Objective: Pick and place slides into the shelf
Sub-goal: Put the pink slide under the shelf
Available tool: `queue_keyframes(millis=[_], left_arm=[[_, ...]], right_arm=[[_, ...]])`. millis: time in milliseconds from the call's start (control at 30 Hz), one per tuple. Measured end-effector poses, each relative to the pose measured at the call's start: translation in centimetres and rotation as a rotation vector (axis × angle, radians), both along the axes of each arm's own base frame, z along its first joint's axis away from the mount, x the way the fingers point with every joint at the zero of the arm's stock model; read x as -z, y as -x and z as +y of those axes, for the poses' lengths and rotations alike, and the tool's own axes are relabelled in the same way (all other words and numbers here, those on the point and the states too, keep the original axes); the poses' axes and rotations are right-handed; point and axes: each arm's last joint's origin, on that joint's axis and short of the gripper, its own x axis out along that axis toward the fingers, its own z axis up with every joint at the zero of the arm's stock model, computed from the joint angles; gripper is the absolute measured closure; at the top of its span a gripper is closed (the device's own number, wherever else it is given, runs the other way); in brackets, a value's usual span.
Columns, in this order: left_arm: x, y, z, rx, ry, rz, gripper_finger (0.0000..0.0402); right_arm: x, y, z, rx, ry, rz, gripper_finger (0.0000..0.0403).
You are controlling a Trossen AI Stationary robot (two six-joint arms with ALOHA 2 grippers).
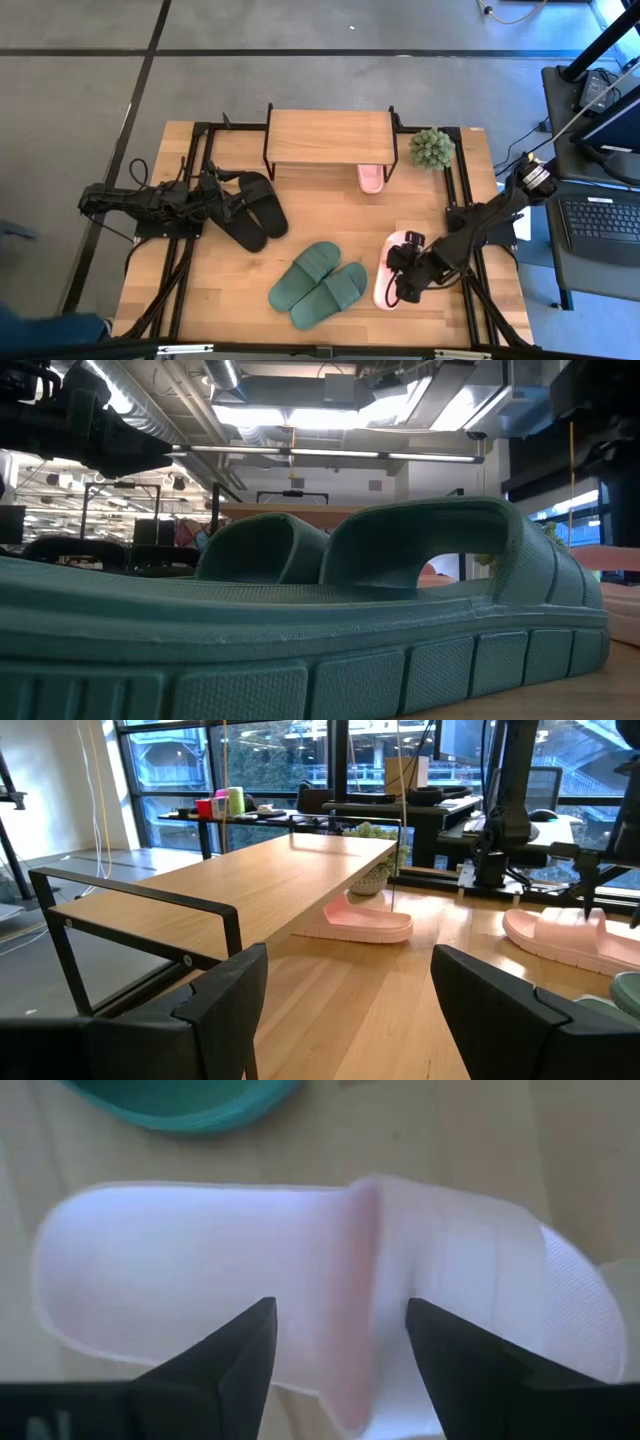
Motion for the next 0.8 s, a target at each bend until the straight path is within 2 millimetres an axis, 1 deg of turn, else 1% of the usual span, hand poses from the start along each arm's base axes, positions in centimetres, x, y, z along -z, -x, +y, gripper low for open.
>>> queue_keyframes(millis=[133, 300, 400, 600, 800], left_arm=[[0.0, 0.0, 0.0, 0.000, 0.000, 0.000, 0.0128], [0.0, 0.0, 0.0, 0.000, 0.000, 0.000, 0.0128], [0.0, 0.0, 0.0, 0.000, 0.000, 0.000, 0.0128], [0.0, 0.0, 0.0, 0.000, 0.000, 0.000, 0.0128], [0.0, 0.0, 0.0, 0.000, 0.000, 0.000, 0.0128]], right_arm=[[0.4, -0.1, 0.1, -0.004, 0.060, 0.019, 0.0175], [-0.8, -0.6, 1.0, -0.021, 0.215, 0.077, 0.0175], [-1.0, -1.2, 1.8, -0.028, 0.273, 0.116, 0.0175], [0.4, -2.5, 2.9, 0.008, 0.311, 0.163, 0.0175], [1.7, -1.7, 2.8, 0.091, 0.418, 0.275, 0.0175]])
